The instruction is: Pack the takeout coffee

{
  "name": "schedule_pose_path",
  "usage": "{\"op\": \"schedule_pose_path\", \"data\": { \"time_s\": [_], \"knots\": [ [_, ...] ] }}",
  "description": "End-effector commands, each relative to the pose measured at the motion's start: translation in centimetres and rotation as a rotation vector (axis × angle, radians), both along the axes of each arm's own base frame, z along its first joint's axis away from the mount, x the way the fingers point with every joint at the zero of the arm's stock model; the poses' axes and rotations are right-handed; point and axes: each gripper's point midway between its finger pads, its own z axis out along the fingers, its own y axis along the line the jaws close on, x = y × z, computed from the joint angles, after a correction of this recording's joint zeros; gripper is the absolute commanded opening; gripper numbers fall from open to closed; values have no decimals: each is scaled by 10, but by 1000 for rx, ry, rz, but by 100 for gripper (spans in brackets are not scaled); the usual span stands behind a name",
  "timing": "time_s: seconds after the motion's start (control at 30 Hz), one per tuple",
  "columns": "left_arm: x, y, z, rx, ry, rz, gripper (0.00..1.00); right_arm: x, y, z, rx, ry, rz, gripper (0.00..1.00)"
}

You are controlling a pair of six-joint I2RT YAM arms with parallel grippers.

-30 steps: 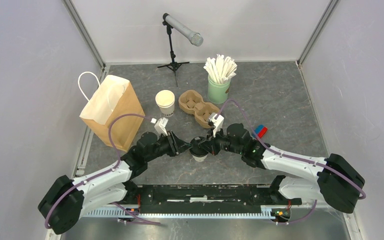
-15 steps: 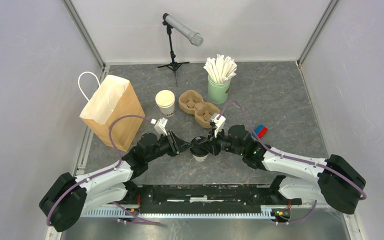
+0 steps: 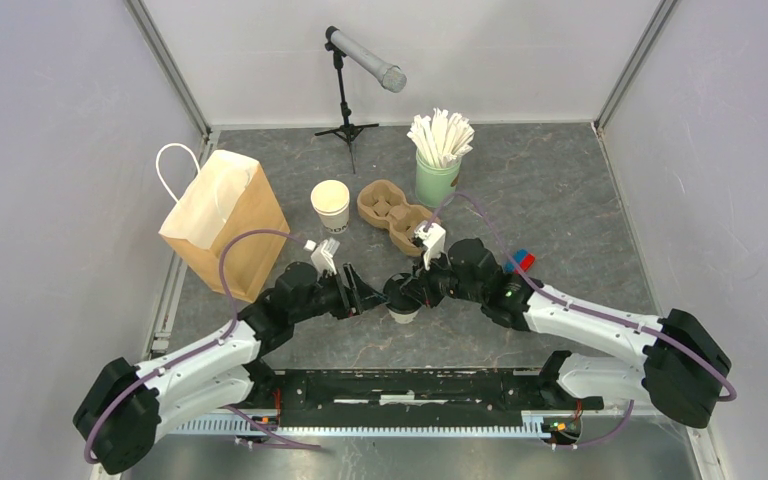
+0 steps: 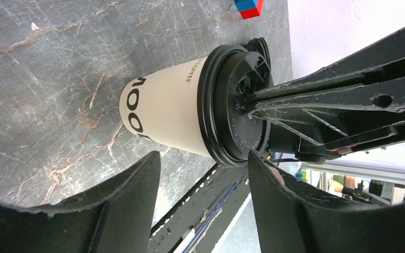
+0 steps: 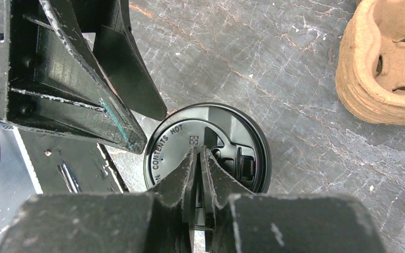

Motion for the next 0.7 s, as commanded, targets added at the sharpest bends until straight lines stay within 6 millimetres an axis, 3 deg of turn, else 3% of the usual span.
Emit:
{"op": "schedule_pose_path", "data": {
  "time_s": [0.0,0.33,0.43,0.67],
  "knots": [
    [-5,-3,6,27,-9,-52,69,1,-8,1,-79,21,-5,12],
    [2,-17,16,-30,-40,-80,70,-1,2,22,-27,12,34,13],
    [2,-21,20,-79,-35,-77,70,1,-2,14,-51,8,17,13],
    [-1,-24,28,-208,-13,-54,75,-7,-21,-31,-125,55,-18,12]
  ]
}}
